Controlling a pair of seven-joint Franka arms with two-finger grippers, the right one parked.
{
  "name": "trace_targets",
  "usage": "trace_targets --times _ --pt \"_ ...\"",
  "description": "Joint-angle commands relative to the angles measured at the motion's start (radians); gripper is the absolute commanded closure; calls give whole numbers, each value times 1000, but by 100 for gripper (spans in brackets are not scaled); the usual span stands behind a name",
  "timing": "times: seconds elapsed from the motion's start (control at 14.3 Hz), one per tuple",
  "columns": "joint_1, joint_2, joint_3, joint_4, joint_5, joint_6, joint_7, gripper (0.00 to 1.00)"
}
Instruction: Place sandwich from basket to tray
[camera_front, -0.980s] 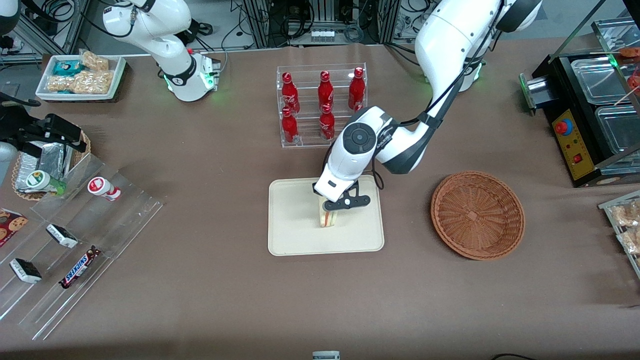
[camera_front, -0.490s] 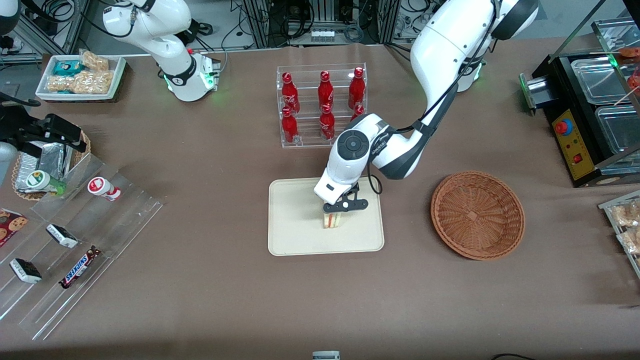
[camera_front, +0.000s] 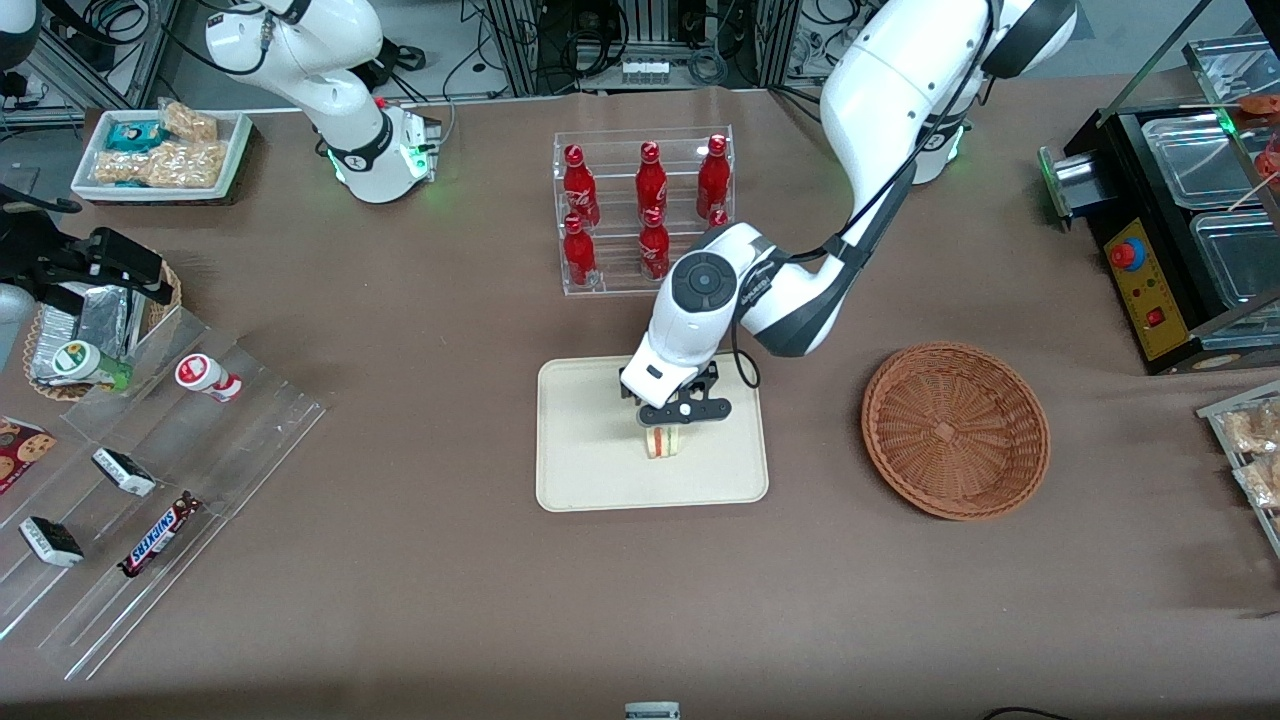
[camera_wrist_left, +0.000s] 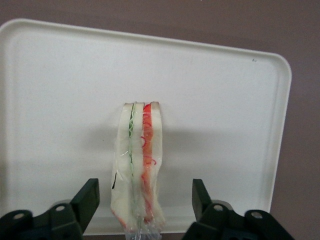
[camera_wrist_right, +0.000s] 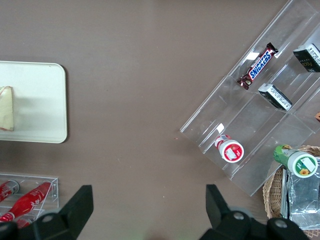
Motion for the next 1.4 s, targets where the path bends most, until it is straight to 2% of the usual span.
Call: trace_targets --times 0.0,0.21,0.84,1.12,1.33 --pt "-2 -91 18 9 6 -119 5 0" --pt "70 -143 15 49 6 -267 39 0" --pt "393 -336 13 29 -31 -648 479 0" --pt "530 -441 15 15 -41 -765 643 0" --pt "603 -520 15 -26 -42 -779 711 0"
